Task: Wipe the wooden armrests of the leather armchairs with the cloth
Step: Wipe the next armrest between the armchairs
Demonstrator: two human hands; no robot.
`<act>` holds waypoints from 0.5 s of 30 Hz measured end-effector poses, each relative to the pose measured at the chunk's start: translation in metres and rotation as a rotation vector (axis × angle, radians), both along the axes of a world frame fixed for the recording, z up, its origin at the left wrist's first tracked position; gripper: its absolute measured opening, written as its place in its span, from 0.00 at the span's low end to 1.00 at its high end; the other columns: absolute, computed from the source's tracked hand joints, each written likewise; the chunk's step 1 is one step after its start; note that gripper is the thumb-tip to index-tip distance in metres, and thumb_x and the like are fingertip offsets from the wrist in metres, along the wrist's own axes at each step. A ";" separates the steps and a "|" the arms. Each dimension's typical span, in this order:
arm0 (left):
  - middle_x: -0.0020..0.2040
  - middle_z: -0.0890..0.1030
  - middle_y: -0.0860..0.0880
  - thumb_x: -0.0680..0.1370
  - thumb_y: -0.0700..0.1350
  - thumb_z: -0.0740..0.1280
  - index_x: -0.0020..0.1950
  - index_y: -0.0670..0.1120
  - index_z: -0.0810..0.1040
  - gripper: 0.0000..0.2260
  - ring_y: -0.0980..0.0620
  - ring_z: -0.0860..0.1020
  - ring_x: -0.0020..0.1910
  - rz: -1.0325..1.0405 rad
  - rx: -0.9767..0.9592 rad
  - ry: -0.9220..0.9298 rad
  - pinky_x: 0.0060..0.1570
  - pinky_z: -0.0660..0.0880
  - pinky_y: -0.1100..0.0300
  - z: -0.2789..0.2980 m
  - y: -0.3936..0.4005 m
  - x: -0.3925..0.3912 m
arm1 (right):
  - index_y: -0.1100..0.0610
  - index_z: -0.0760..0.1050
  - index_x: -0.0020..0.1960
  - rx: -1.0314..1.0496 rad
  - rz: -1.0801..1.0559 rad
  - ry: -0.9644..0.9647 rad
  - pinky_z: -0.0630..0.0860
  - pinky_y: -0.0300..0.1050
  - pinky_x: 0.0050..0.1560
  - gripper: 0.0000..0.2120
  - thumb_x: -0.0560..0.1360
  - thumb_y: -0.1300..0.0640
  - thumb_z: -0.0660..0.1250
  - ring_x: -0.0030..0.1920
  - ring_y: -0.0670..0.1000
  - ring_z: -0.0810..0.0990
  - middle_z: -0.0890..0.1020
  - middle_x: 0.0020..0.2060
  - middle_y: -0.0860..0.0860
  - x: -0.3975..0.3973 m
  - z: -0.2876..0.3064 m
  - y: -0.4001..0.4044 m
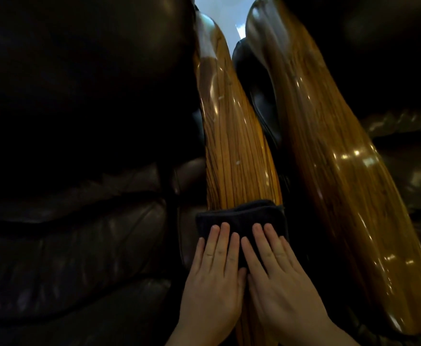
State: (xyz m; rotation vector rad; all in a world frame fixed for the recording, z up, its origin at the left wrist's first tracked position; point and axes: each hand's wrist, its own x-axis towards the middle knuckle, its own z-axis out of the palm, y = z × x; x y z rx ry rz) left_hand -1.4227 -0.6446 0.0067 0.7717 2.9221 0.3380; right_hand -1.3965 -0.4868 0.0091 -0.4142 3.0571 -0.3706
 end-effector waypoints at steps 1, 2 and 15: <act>0.76 0.57 0.40 0.83 0.51 0.46 0.75 0.40 0.56 0.23 0.44 0.53 0.76 0.003 0.000 0.005 0.69 0.57 0.45 0.001 0.001 -0.004 | 0.59 0.56 0.76 -0.005 0.005 -0.002 0.51 0.55 0.74 0.25 0.83 0.50 0.44 0.78 0.58 0.52 0.60 0.76 0.61 -0.004 0.002 0.001; 0.76 0.57 0.40 0.83 0.51 0.46 0.75 0.40 0.57 0.23 0.44 0.53 0.76 0.010 0.002 0.011 0.69 0.57 0.46 0.002 0.003 -0.008 | 0.59 0.57 0.76 -0.008 0.009 -0.002 0.52 0.55 0.73 0.25 0.83 0.49 0.43 0.77 0.58 0.53 0.61 0.75 0.61 -0.010 0.004 0.003; 0.77 0.54 0.41 0.82 0.53 0.45 0.76 0.40 0.57 0.25 0.45 0.51 0.77 0.076 0.001 0.040 0.70 0.55 0.47 0.020 0.023 -0.100 | 0.58 0.62 0.75 0.022 0.071 0.013 0.55 0.57 0.72 0.27 0.79 0.48 0.52 0.77 0.58 0.55 0.60 0.76 0.59 -0.114 0.036 0.026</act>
